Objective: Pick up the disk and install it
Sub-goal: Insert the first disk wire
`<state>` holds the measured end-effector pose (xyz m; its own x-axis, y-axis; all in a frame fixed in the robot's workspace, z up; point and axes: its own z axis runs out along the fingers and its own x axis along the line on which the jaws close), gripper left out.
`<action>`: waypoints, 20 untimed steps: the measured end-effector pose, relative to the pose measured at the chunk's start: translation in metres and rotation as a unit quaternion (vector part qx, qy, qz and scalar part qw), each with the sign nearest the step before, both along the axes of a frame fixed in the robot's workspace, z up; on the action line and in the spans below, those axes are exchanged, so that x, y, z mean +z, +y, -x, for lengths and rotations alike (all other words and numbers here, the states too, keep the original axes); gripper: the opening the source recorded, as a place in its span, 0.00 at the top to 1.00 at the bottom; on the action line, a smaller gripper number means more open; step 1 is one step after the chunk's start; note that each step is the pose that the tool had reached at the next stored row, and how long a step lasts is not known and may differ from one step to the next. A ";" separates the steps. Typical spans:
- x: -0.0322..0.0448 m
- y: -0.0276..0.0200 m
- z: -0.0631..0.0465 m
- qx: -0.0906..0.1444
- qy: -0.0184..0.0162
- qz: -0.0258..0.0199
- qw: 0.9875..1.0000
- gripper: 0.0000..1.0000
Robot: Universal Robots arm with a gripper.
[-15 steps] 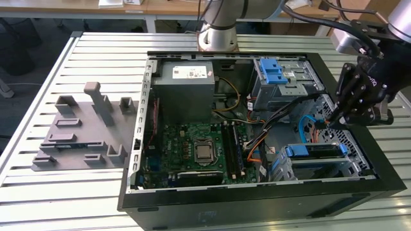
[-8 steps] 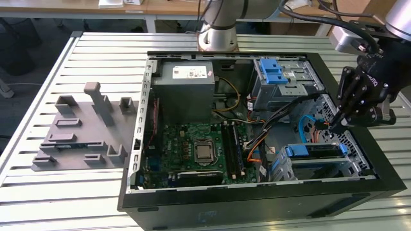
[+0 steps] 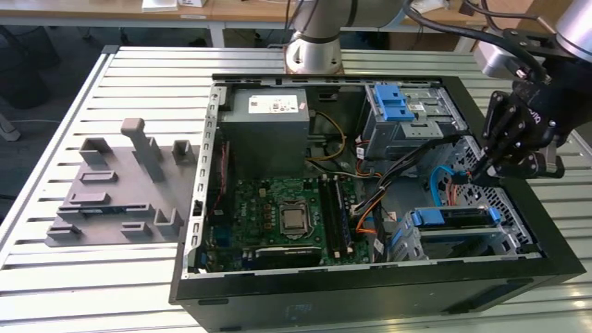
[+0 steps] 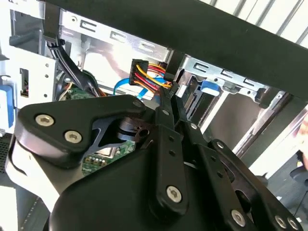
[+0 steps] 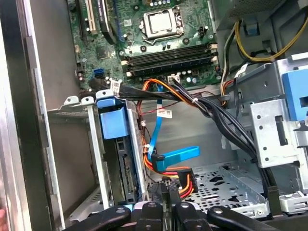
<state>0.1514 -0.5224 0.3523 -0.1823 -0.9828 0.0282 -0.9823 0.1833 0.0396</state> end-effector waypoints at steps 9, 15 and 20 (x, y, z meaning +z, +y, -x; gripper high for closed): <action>-0.0003 -0.0055 0.011 0.007 -0.016 0.000 1.000 0.84; -0.0008 -0.0084 0.015 0.009 -0.037 -0.001 0.999 0.84; -0.0012 -0.0133 0.022 0.011 -0.039 -0.002 0.999 0.84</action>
